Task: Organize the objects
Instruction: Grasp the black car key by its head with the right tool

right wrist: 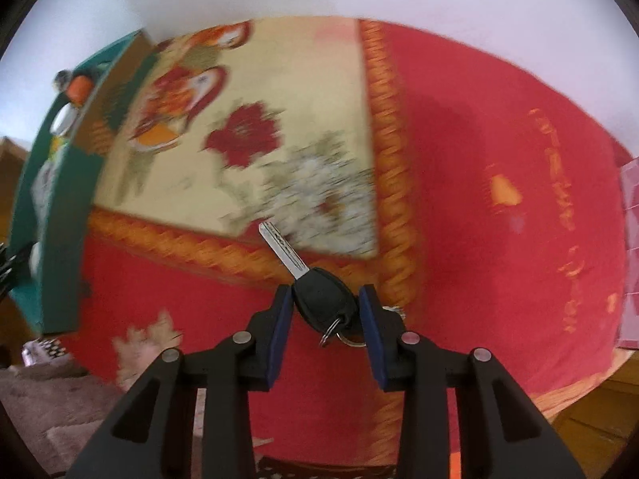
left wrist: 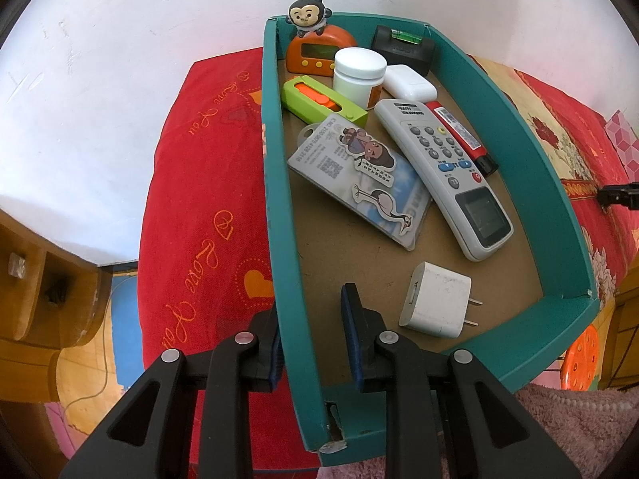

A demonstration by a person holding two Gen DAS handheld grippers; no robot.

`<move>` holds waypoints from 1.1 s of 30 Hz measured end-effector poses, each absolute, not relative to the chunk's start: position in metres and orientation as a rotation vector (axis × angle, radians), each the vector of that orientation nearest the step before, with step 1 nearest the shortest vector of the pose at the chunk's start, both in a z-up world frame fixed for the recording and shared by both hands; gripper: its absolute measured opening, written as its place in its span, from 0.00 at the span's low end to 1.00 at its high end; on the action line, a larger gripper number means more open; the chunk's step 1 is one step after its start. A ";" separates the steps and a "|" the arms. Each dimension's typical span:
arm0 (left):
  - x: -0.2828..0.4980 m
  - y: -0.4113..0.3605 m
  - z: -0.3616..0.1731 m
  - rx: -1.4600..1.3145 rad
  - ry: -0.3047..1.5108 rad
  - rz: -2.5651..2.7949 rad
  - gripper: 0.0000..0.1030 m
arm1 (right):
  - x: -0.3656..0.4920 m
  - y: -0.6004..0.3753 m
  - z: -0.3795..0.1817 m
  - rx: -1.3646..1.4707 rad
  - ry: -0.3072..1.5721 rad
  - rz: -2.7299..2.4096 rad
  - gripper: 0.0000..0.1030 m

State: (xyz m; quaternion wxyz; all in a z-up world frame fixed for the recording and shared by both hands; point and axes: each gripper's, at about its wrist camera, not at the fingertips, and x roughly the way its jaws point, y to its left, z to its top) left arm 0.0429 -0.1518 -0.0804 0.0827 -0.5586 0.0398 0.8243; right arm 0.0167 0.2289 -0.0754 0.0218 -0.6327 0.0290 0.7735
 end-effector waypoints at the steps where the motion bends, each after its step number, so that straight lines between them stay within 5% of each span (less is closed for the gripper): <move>1: 0.042 -0.152 -0.080 -1.669 0.120 2.461 0.24 | 0.019 0.225 -0.075 -1.959 0.087 2.399 0.33; 5: 0.041 -0.151 -0.080 -1.668 0.125 2.457 0.24 | 0.023 0.218 -0.073 -1.959 0.119 2.401 0.34; 21: 0.039 -0.149 -0.080 -1.665 0.121 2.457 0.24 | 0.041 0.176 -0.073 -2.038 -0.264 2.422 0.40; 25: 0.040 -0.149 -0.080 -1.664 0.120 2.458 0.24 | 0.045 0.184 -0.071 -2.058 -0.124 2.423 0.38; 27: 0.040 -0.149 -0.080 -1.664 0.120 2.458 0.24 | 0.049 0.187 -0.069 -2.060 -0.059 2.438 0.28; 33: 0.040 -0.150 -0.080 -1.664 0.120 2.457 0.24 | 0.061 0.188 -0.063 -2.031 0.024 2.443 0.28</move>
